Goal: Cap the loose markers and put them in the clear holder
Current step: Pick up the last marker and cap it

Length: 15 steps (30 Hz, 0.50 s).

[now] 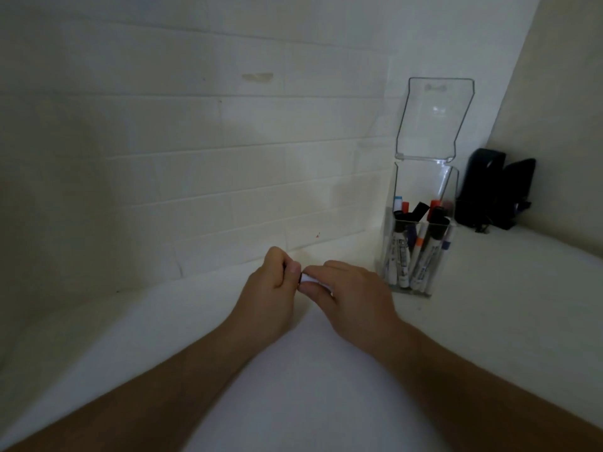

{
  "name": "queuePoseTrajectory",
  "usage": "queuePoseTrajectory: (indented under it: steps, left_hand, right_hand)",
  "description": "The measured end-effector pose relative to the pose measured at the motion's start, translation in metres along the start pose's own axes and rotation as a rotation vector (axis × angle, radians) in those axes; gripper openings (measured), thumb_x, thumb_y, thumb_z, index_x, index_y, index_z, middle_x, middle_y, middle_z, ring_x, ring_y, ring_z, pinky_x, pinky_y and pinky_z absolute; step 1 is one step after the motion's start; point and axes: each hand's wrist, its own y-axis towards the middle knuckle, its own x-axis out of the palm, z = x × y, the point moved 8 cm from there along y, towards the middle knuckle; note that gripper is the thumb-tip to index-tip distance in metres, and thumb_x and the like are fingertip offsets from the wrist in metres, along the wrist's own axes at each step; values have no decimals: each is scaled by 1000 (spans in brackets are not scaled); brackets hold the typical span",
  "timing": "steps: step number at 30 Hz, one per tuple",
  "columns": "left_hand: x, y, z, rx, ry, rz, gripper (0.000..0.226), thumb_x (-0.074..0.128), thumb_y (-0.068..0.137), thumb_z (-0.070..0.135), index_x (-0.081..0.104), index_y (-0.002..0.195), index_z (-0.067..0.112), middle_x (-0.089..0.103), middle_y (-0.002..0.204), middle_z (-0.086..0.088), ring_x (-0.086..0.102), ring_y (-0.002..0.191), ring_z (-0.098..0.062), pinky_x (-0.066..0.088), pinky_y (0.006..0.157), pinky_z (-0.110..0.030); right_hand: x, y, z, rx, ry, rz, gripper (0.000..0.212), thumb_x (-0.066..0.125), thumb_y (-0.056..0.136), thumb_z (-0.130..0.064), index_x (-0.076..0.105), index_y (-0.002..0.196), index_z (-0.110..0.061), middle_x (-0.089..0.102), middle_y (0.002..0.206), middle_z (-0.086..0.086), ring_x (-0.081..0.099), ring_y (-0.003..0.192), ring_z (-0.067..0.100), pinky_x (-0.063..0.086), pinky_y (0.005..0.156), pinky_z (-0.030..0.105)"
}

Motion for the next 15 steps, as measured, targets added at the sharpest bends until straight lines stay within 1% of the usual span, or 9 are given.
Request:
queuePoseTrajectory:
  steps: [3, 5, 8, 10, 11, 13, 14, 15]
  left_hand:
    - [2, -1, 3, 42, 56, -19, 22, 41, 106, 30, 42, 85, 25, 58, 75, 7, 51, 65, -3, 41, 64, -32]
    - [2, -1, 5, 70, 92, -18, 22, 41, 106, 32, 41, 85, 26, 58, 74, 7, 52, 66, -5, 43, 65, -35]
    - [-1, 0, 5, 73, 72, 8, 21, 41, 106, 30, 42, 86, 22, 60, 75, 5, 53, 67, -6, 44, 66, -36]
    - [0, 1, 5, 77, 22, -13, 21, 41, 106, 29, 43, 87, 21, 59, 75, 4, 51, 65, -5, 44, 67, -39]
    - [2, 0, 6, 89, 3, -35, 20, 41, 106, 30, 43, 88, 22, 59, 74, 4, 50, 64, -5, 45, 67, -39]
    - [7, -3, 11, 137, -70, -99, 15, 39, 105, 38, 46, 99, 26, 58, 74, 7, 51, 65, -6, 44, 67, -37]
    - [10, -5, 14, 162, -125, -131, 21, 37, 103, 44, 47, 111, 28, 59, 76, 8, 53, 68, -7, 46, 69, -34]
    - [11, -6, 15, 186, -165, -151, 34, 34, 99, 51, 45, 123, 29, 61, 80, 7, 57, 73, -8, 48, 73, -32]
  right_hand:
    - [2, 0, 3, -10, 25, -30, 39, 38, 101, -57, 64, 92, -31, 45, 72, -13, 48, 69, 6, 35, 58, 27]
    - [2, 1, 2, -15, 56, -42, 36, 39, 101, -57, 65, 97, -31, 49, 74, -13, 50, 71, 6, 40, 60, 30]
    - [3, 4, 0, -27, 81, -82, 33, 41, 101, -55, 65, 102, -33, 54, 77, -14, 52, 74, 6, 47, 64, 36]
    - [-2, 5, -3, -37, 58, -145, 31, 39, 103, -54, 62, 105, -33, 59, 83, -11, 56, 79, 10, 50, 69, 40]
    - [-6, 6, -8, -58, 19, -189, 29, 38, 103, -53, 59, 106, -34, 59, 85, -11, 57, 82, 14, 50, 71, 41]
    - [-20, 8, -18, -140, -155, -274, 29, 34, 105, -52, 56, 112, -35, 50, 85, -11, 53, 88, 19, 46, 77, 41]
    - [-32, 10, -19, -138, -202, -300, 29, 33, 105, -50, 56, 114, -35, 45, 84, -12, 49, 87, 18, 42, 76, 38]
    - [-51, 13, -20, -109, -171, -288, 27, 33, 106, -48, 56, 114, -35, 43, 84, -12, 47, 82, 14, 39, 71, 33]
